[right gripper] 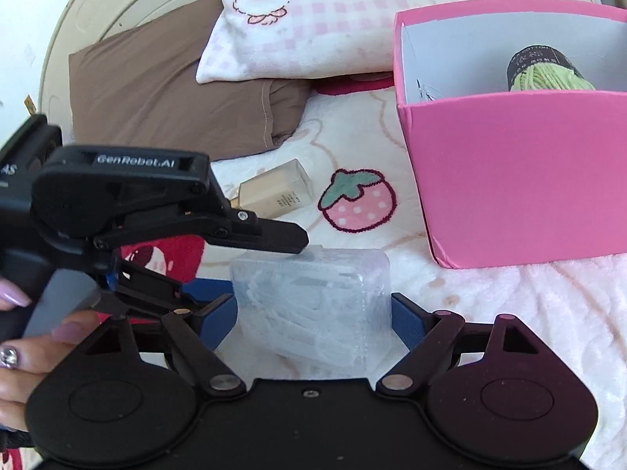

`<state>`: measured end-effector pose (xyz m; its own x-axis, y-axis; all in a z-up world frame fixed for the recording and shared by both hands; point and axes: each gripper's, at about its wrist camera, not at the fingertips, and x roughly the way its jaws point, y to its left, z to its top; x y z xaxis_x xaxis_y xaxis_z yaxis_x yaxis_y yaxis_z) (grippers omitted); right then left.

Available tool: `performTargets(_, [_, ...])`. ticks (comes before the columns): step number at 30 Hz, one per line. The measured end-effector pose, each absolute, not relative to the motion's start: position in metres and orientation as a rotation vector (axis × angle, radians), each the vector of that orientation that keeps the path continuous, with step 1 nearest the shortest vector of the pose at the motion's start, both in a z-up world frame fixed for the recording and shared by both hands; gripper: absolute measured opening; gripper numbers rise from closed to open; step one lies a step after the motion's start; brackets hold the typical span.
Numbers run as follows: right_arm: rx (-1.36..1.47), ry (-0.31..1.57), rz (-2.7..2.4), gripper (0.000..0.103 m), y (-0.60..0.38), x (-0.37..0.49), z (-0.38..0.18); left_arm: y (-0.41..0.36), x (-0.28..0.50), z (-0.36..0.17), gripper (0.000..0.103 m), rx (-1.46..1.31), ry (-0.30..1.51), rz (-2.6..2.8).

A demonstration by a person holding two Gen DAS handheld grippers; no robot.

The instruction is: Organize objects

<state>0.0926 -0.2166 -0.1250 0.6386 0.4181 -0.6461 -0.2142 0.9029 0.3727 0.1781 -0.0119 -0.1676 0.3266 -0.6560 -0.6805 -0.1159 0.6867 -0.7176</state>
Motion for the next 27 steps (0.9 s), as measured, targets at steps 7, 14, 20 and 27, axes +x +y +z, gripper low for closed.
performTargets(7, [0.368, 0.901, 0.469, 0.07, -0.231, 0.104, -0.127, 0.004, 0.16, -0.167, 0.054, -0.808, 1.214, -0.377])
performTargets(14, [0.195, 0.846, 0.418, 0.077, -0.218, 0.096, -0.128, -0.006, 0.158, -0.174, 0.052, -0.624, 1.147, -0.384])
performTargets(20, [0.0, 0.801, 0.45, 0.09, -0.185, 0.08, -0.135, -0.01, 0.158, -0.171, 0.044, -0.631, 1.161, -0.376])
performTargets(27, [-0.069, 0.748, 0.401, 0.094, -0.174, 0.072, -0.14, -0.014, 0.147, -0.164, 0.044, -0.597, 1.138, -0.372])
